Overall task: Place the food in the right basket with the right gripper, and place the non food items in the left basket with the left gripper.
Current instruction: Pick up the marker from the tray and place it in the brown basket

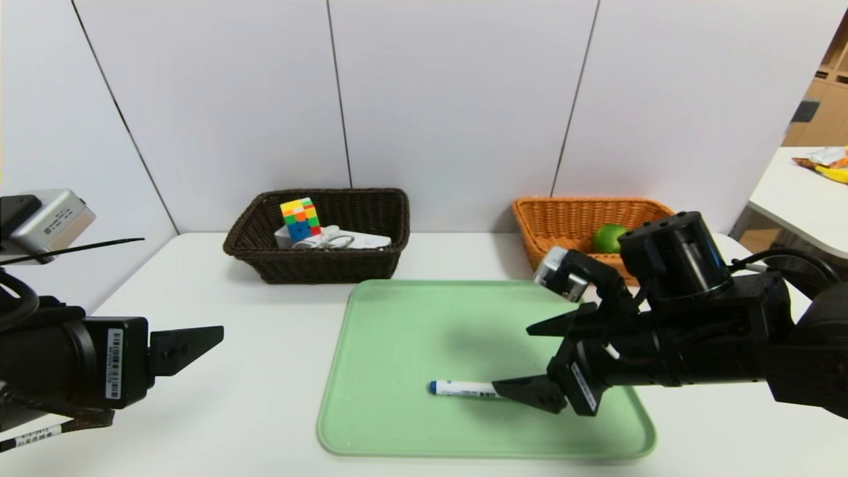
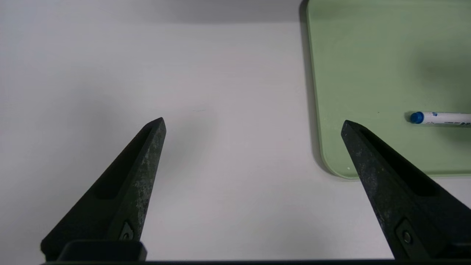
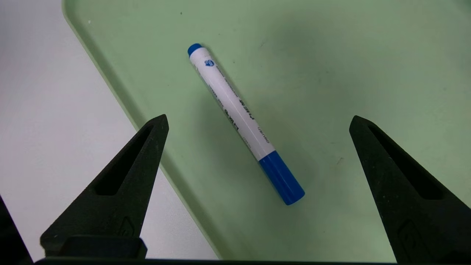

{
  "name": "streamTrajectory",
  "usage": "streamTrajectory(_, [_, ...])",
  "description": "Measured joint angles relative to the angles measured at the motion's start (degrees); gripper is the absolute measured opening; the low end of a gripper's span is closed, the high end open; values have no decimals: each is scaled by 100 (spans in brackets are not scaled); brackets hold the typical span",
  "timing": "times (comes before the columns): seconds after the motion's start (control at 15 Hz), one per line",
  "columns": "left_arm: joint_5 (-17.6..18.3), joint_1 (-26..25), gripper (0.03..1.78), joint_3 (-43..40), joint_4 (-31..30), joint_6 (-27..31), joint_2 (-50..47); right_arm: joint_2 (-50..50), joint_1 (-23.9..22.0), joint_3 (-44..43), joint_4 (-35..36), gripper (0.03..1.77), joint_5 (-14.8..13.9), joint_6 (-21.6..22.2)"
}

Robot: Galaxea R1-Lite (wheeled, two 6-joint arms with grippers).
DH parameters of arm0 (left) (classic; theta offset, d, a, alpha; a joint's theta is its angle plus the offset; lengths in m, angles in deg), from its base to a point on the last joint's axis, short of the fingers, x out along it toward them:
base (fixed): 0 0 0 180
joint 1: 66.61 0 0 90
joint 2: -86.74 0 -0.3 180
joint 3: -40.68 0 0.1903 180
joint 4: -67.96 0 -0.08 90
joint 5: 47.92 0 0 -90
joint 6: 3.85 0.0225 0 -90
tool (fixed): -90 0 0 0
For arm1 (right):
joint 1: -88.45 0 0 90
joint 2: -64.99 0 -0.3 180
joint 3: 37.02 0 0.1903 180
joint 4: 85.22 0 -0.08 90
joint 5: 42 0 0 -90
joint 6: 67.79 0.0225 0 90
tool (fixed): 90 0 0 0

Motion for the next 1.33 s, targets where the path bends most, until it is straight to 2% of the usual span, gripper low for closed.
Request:
streamTrajectory(0.4, [-1, -2, 169, -66, 55, 28, -306, -408, 472, -27, -2, 170, -525, -301])
streamTrajectory(0.8, [-6, 0, 169, -83, 46, 55, -472, -601, 901, -151, -40, 170, -1434, -400])
streamTrajectory(1.0, [-4, 0, 169, -72, 44, 61, -502, -695, 990, -280, -40, 170, -1620, -408])
streamTrajectory(1.33, [-4, 0, 169, -66, 41, 71, -552, -830, 1067, -355, -41, 170, -1758, -411])
